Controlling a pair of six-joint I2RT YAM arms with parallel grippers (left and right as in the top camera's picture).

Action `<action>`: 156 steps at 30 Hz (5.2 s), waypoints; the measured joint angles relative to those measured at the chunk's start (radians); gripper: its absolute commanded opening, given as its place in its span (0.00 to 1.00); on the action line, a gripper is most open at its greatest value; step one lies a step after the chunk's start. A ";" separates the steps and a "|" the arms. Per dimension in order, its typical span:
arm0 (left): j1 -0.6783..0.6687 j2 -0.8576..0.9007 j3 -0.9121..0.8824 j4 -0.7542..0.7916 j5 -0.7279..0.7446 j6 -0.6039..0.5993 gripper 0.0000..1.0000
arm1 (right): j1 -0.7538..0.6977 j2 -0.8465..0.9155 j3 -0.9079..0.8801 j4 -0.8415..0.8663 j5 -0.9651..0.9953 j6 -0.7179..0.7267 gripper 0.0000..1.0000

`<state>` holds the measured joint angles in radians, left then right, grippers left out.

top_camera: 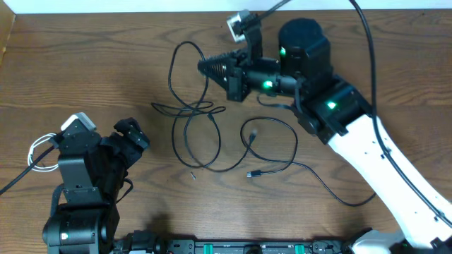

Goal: Untangle cables

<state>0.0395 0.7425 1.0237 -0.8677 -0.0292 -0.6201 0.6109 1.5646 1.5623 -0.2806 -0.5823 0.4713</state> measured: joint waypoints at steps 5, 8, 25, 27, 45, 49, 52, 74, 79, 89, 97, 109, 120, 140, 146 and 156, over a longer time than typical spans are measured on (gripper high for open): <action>0.000 0.001 0.000 -0.012 0.000 0.000 0.90 | 0.000 0.141 0.008 0.009 0.088 -0.040 0.01; 0.000 0.001 0.000 -0.013 0.000 0.000 0.90 | 0.000 0.245 0.009 0.009 0.111 -0.047 0.01; 0.000 0.001 0.000 -0.015 0.000 0.000 0.90 | 0.145 0.429 0.021 -0.326 0.317 0.009 0.40; 0.000 0.001 0.000 -0.015 0.000 0.000 0.91 | 0.153 0.432 0.021 -0.344 0.331 0.019 0.45; 0.000 0.001 0.000 -0.015 0.000 0.000 0.91 | 0.198 0.463 -0.037 -0.486 0.431 0.473 0.99; 0.000 0.001 0.000 -0.015 0.000 0.000 0.90 | 0.229 0.504 -0.051 -0.452 0.478 0.590 0.99; 0.000 0.001 0.000 -0.015 0.000 0.000 0.90 | 0.248 0.530 -0.055 -0.456 0.505 0.663 0.99; 0.000 0.001 0.000 -0.015 0.000 0.000 0.90 | 0.266 0.613 0.009 -0.500 0.594 0.903 0.68; 0.000 0.001 0.000 -0.015 0.000 0.000 0.90 | 0.271 0.628 0.027 -0.510 0.605 0.895 0.75; 0.000 0.001 0.000 -0.015 0.000 0.000 0.90 | 0.272 0.636 0.025 -0.521 0.668 0.865 0.12; 0.000 0.001 0.000 -0.015 0.000 0.000 0.90 | 0.270 0.641 0.027 -0.457 0.681 0.797 0.01; 0.000 0.001 0.000 -0.015 0.000 0.000 0.91 | 0.246 0.662 0.113 -0.516 0.645 0.524 0.01; 0.000 0.001 0.000 -0.015 0.000 0.000 0.91 | 0.143 0.375 0.192 -0.503 0.608 0.249 0.01; 0.000 0.002 0.000 -0.015 0.000 0.000 0.91 | 0.152 0.425 0.204 -0.198 0.490 0.108 0.01; 0.000 0.002 0.000 -0.015 0.000 0.000 0.91 | 0.150 0.425 0.203 -0.197 0.464 0.099 0.28; 0.000 0.002 0.000 -0.016 0.000 0.000 0.91 | 0.153 0.425 0.201 -0.578 0.601 0.151 0.99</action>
<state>0.0395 0.7444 1.0233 -0.8833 -0.0296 -0.6197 0.7639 1.9892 1.7634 -0.8585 0.0185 0.6220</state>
